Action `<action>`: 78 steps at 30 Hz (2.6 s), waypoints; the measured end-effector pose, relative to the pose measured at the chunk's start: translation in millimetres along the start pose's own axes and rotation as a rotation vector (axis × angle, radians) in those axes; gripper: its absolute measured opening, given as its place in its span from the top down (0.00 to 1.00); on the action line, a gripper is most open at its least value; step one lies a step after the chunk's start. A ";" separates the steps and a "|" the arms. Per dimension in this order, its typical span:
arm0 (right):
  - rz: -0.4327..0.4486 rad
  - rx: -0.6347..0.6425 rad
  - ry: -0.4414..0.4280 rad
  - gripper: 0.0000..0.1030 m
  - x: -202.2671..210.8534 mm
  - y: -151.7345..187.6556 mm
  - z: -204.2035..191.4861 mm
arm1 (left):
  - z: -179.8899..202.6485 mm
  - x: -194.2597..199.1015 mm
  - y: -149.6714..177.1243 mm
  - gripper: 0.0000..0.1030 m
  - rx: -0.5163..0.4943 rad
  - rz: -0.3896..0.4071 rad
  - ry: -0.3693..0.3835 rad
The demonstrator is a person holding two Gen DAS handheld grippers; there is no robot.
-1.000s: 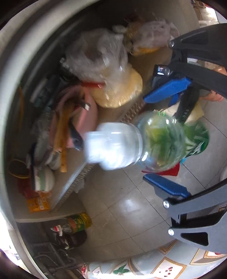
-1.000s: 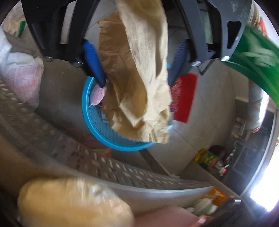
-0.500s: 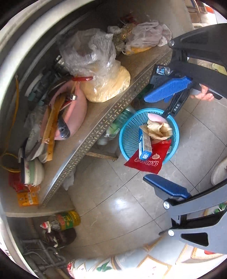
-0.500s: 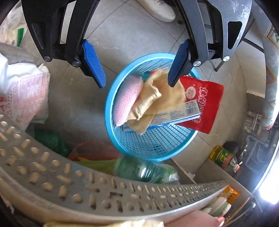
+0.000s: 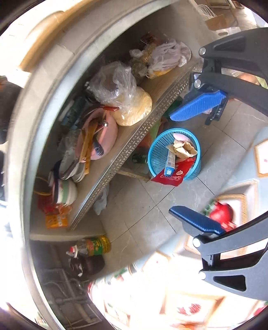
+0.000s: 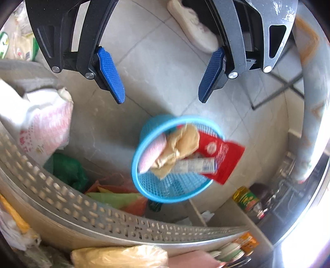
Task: Collect trash
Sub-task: 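Move both tools back toward the table, then grasp the clear cake bag with the left tool while the right tool grasps the orange peel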
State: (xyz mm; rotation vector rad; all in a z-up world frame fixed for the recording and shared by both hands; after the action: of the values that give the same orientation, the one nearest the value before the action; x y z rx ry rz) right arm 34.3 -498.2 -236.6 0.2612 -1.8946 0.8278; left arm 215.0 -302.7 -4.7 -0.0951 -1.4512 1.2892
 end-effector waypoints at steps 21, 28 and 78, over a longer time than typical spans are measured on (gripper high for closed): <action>0.043 0.076 -0.019 0.32 60.8 32.3 -38.7 | -92.4 154.9 93.7 0.18 0.168 0.123 -0.184; 0.114 0.204 -0.090 0.32 106.2 18.1 -87.4 | -135.5 186.6 127.0 0.18 0.236 0.118 -0.281; -0.109 1.060 -0.642 0.61 15.2 25.7 -580.8 | -409.9 64.6 12.9 0.50 0.253 -0.228 -0.408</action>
State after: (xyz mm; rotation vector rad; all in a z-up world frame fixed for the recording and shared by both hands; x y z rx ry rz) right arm 430.7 -100.4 -85.9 1.3936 -1.7751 1.7648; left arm 487.5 3.9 -68.7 0.5137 -1.5684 1.3389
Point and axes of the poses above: each gripper's, at about its wrist camera, not at the fingertips, and x roughly against the way its jaws point, z to its right, y to its underside, the point moved 2 cm from there along -x, roughly the way its jaws point, and after that the axes turned 7 degrees about z, right-handed, at the moved point
